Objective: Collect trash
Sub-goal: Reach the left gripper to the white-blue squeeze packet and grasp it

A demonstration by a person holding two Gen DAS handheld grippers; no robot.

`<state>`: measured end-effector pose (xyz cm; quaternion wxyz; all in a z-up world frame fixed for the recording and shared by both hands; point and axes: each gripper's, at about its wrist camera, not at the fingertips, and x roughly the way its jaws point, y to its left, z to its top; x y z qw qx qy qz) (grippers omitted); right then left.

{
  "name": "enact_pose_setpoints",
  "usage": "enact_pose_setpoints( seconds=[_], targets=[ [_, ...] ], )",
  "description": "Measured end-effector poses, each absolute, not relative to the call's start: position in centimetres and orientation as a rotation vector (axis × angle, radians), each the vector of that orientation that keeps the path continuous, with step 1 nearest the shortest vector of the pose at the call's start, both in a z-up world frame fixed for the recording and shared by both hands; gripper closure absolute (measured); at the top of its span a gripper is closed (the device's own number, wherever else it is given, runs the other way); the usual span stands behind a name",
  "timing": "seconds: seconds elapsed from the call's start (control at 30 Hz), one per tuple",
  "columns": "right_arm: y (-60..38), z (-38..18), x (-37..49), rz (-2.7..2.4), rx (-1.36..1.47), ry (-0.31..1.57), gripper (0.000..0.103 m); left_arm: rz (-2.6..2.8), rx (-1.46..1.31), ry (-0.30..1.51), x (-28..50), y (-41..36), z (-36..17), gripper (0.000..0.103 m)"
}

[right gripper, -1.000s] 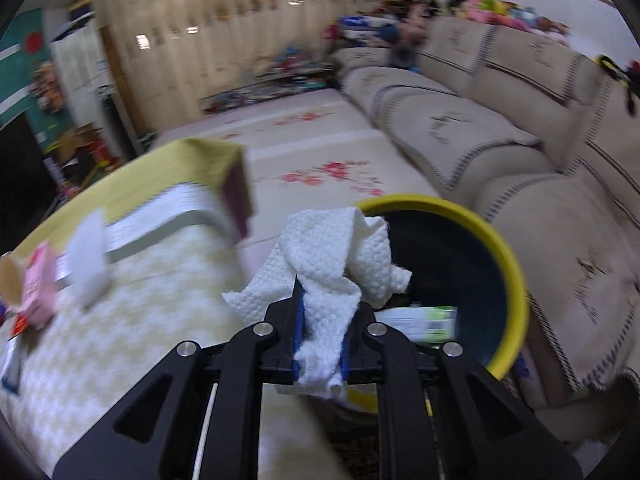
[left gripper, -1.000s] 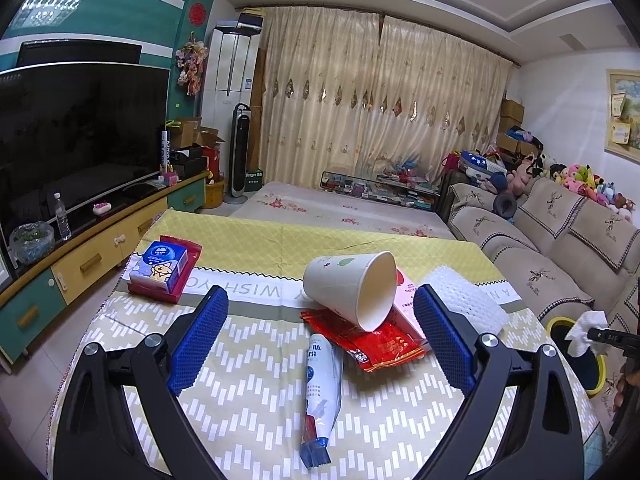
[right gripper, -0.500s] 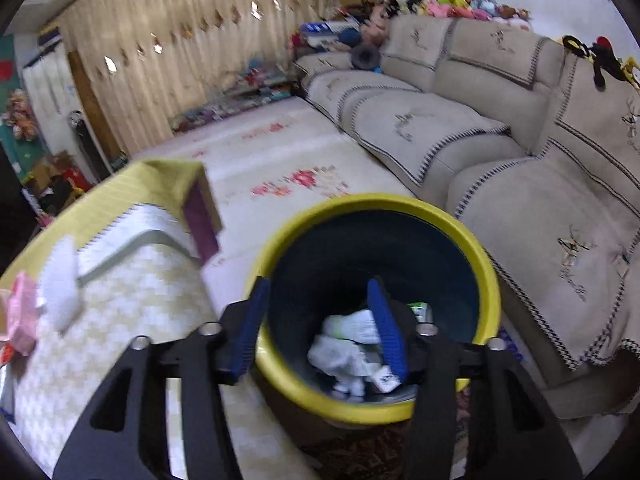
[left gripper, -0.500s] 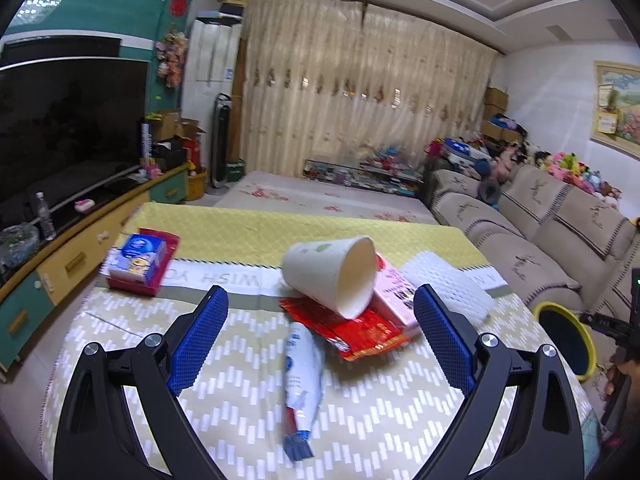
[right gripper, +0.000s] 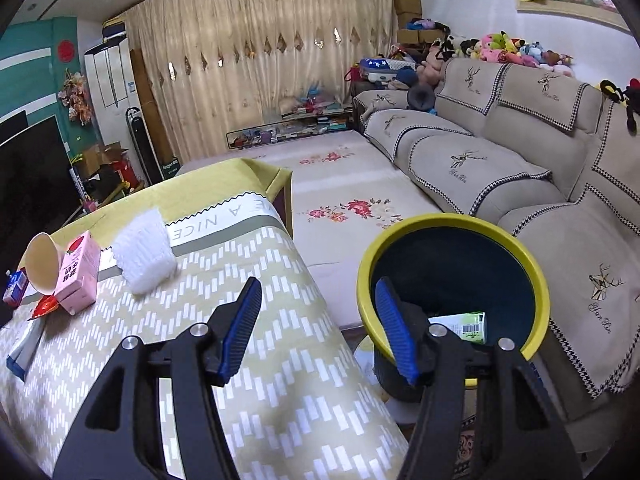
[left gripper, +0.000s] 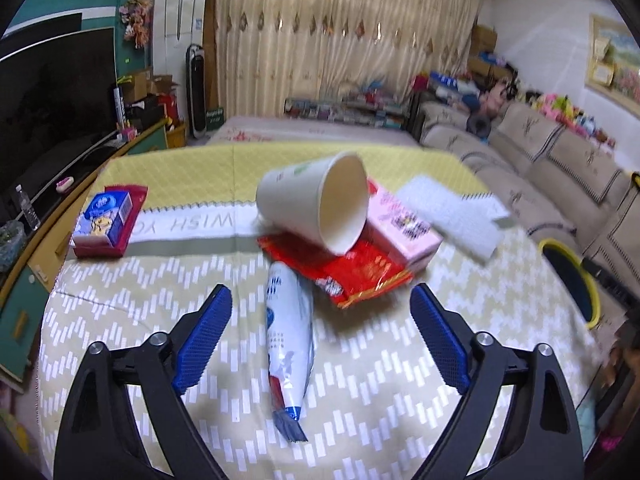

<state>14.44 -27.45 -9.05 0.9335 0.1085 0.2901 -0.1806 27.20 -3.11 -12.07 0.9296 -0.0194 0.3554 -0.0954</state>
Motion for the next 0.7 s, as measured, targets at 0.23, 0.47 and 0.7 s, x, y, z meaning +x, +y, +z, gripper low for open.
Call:
enact_pose_setpoints(
  seconds=[0.23, 0.47, 0.7],
  targets=[
    [-27.5, -9.1, 14.6, -0.369, 0.234, 0.609, 0.043, -0.158, -0.037, 0.816, 28.3, -2.4, -13.6, 0.031],
    [-28.3, -9.1, 15.1, -0.369, 0.244, 0.629, 0.043, -0.165, 0.002, 0.874, 28.9, -2.7, -14.7, 0.041],
    [-28.4, -9.2, 15.4, -0.372, 0.247, 0.636, 0.043, -0.166, 0.026, 0.906, 29.6, -3.2, -15.5, 0.065]
  ],
)
